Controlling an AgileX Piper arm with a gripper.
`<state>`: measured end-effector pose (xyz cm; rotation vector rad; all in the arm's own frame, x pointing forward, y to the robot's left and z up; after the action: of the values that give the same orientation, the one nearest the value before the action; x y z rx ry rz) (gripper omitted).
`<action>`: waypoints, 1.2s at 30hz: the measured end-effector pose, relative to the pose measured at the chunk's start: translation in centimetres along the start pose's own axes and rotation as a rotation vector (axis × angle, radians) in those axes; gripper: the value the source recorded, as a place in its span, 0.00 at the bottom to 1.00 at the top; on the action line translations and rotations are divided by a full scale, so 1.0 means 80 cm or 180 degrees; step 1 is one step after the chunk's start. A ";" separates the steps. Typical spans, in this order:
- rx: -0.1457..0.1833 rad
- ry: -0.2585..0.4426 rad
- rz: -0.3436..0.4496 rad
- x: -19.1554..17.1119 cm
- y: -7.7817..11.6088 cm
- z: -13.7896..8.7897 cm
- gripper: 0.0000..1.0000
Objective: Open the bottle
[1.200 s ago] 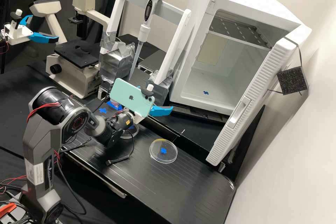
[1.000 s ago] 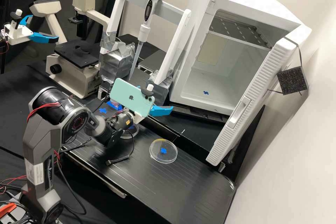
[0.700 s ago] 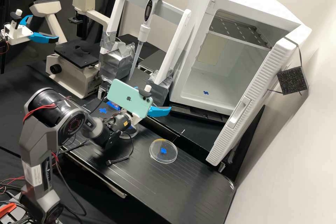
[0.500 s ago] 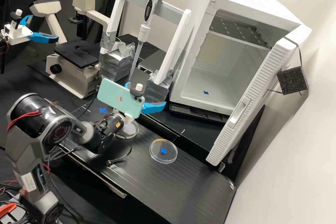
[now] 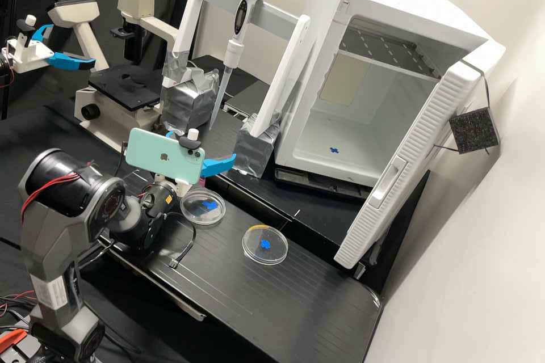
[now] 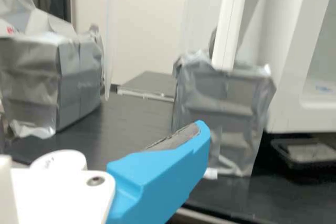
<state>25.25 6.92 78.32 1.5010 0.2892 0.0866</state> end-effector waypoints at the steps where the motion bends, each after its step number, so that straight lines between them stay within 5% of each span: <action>1: 0.0001 -0.0007 -0.0008 0.001 -0.001 0.001 1.00; 20: -0.0043 0.0061 -0.0104 0.000 -0.004 0.002 1.00; 21: -0.0035 0.0060 -0.0098 0.000 -0.004 0.002 0.00; 36: -0.0025 0.0070 -0.0133 -0.004 -0.008 0.005 0.00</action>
<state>24.98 6.41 77.71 1.4862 0.3375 0.0709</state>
